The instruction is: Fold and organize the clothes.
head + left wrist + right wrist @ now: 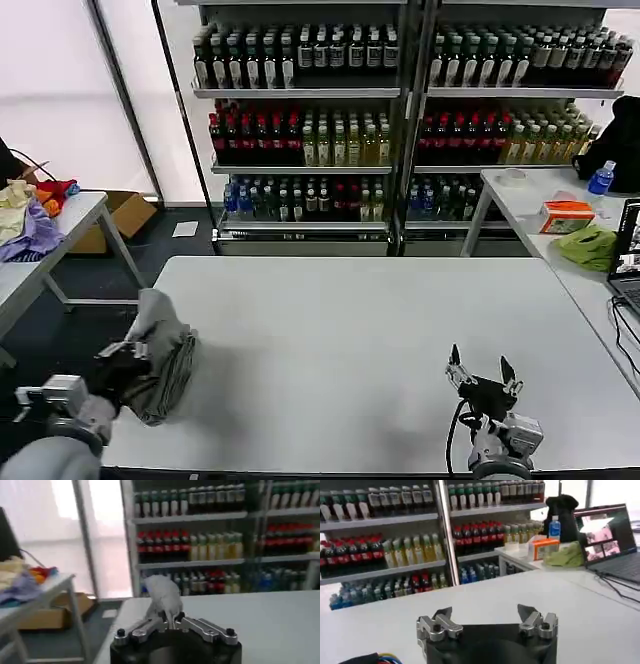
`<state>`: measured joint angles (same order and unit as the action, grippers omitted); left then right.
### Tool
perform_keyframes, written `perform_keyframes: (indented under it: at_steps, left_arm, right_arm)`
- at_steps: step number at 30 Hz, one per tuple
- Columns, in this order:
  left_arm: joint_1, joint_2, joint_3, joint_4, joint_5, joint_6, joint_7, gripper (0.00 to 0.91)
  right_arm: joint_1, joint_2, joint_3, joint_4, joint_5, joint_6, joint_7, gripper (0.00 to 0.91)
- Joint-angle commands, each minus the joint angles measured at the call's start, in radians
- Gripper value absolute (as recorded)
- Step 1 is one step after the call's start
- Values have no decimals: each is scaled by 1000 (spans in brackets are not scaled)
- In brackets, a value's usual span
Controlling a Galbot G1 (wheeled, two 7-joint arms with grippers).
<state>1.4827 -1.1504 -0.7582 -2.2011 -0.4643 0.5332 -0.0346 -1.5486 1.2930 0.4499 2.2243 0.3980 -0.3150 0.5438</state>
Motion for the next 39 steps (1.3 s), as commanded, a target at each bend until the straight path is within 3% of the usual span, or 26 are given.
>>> perform_keyframes:
  at_steps: [1,5,9,14,15,16,17,23,26,28,31,34,39]
  left_arm:
    - [-40,-194,586,-142,42,44,-90,10]
    - [-105,-257,679,-6,74,43,-123,10]
    - [-167,-381,746,120,154,37,-122,10]
    - [-190,-397,740,204,184,22,-110,10]
    - [-189,-395,740,200,183,23,-105,171]
    - [-187,-388,740,196,175,24,-98,574]
    - [-187,-386,741,190,150,20,-90,907]
    - [-190,-385,741,112,-49,-66,-10,907]
    - [-185,-374,726,58,-95,-48,-9,907]
    - [-186,-359,704,38,-65,-19,-17,907]
    - [-186,-331,661,46,-39,-3,-43,907]
    - [-188,-291,607,64,8,6,-74,907]
    - [-215,-172,461,97,93,18,-90,907]
  right_arm:
    - [-26,31,16,7,-61,-3,3,907]
    - [-38,55,-4,2,-100,-5,2,907]
    - [-53,61,-11,-18,-123,5,-2,907]
    - [-65,59,-2,-14,-123,5,-16,907]
    - [-65,59,-2,-16,-122,5,-19,907]
    - [-63,60,-3,-21,-121,5,-20,907]
    - [-61,61,-5,-29,-121,5,-20,907]
    - [-29,56,-24,-68,-105,-17,-31,907]
    - [2,52,-38,-86,-62,-65,-29,907]
    - [29,48,-46,-100,-15,-157,-8,907]
    - [51,39,-59,-114,5,-178,-11,907]
    - [68,26,-74,-100,117,-175,-23,907]
    - [106,-21,-124,-77,300,-196,0,907]
